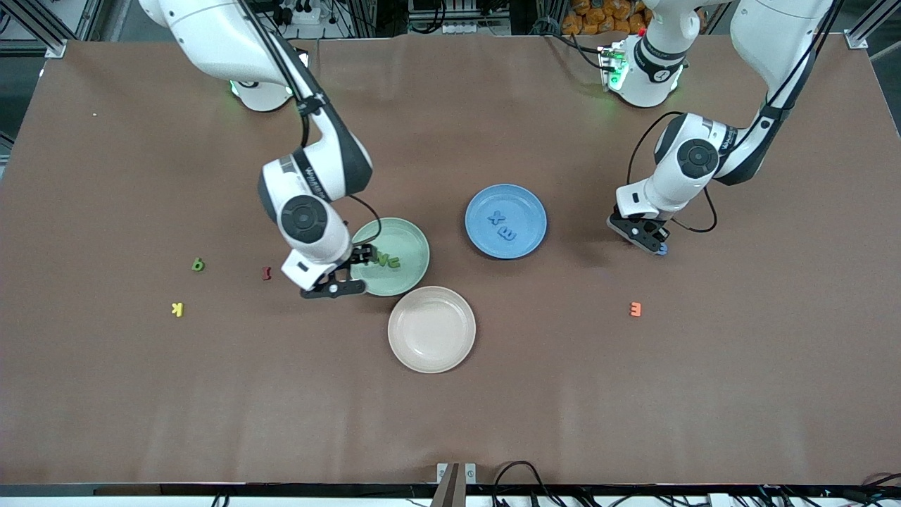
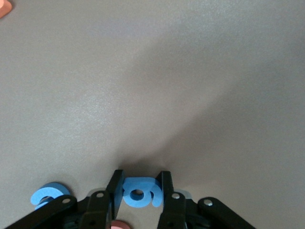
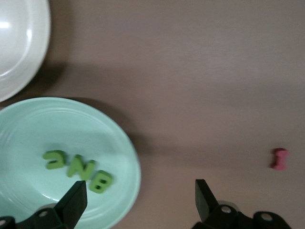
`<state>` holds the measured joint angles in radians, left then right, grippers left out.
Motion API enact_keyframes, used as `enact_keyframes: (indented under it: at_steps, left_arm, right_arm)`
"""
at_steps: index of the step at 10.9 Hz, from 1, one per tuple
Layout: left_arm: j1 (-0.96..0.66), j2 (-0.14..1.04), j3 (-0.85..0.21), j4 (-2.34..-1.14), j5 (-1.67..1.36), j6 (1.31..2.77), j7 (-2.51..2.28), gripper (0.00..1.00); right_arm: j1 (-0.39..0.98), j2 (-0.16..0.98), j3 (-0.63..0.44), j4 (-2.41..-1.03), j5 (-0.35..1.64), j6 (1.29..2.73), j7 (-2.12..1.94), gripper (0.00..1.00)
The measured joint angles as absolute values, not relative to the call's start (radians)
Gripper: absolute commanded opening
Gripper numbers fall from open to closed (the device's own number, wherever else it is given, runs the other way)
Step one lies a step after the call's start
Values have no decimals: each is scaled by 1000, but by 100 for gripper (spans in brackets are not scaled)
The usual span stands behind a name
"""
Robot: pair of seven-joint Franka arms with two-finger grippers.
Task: Sort letters by color into matching plates
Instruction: 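Release the u on the green plate while the left gripper lifts blue g, then reach green q with the right gripper while the left gripper carries g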
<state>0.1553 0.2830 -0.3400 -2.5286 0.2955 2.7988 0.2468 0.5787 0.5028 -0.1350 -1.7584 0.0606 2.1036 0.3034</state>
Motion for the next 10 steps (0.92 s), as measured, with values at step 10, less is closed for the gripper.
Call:
enact_keyframes:
  at_steps: [10]
  left_arm:
    - [95, 282, -417, -2351, 289, 2585, 13, 0]
  right_arm:
    - [286, 391, -262, -1880, 60, 2214, 213, 100]
